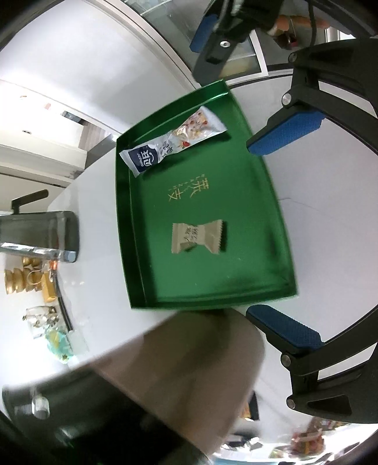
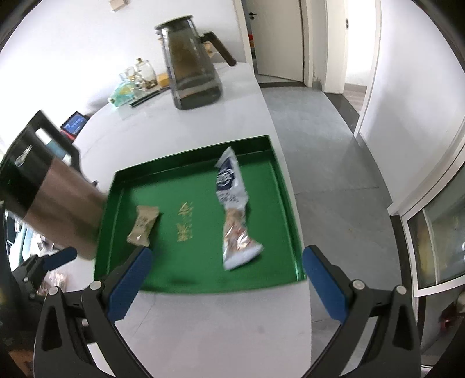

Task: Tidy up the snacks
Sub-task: 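Move both grippers back from the tray toward the remaining snacks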

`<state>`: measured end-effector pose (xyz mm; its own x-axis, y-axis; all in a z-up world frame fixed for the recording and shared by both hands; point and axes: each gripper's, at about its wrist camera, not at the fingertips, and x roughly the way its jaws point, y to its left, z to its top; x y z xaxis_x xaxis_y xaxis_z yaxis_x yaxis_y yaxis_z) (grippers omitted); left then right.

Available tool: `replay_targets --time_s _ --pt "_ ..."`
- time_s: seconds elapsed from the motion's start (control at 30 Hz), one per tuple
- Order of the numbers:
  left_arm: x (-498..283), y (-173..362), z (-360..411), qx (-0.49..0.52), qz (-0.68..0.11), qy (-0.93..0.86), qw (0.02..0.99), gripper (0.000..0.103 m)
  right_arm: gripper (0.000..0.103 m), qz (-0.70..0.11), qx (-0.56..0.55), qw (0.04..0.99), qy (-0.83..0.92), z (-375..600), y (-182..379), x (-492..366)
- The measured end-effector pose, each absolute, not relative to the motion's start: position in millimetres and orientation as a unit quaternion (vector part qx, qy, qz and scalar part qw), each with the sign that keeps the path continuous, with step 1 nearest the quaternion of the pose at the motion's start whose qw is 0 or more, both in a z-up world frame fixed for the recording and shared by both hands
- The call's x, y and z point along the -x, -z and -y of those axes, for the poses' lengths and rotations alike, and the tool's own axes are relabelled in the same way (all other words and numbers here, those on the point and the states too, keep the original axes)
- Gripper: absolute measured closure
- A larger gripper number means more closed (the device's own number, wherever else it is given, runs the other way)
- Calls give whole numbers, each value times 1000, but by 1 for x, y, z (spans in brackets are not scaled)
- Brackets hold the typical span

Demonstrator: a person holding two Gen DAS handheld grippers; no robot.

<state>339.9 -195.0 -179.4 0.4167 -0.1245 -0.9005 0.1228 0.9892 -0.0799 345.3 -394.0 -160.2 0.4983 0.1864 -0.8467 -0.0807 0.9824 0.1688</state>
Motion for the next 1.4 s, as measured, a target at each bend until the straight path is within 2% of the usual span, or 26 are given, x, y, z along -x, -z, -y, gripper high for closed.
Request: replay_targets --time_s 0.6,0.9,1.4 --pt "-252 141 103 21 -504 33 863 2 0 -481 -11 866 -135 293 135 -266" --pt "-231 139 -2 39 -502 -8 864 2 0 -493 -8 854 -166 199 130 -242" --pt "-246 162 -166 40 -511 -40 858 2 0 -522 -6 835 -175 42 154 -253"
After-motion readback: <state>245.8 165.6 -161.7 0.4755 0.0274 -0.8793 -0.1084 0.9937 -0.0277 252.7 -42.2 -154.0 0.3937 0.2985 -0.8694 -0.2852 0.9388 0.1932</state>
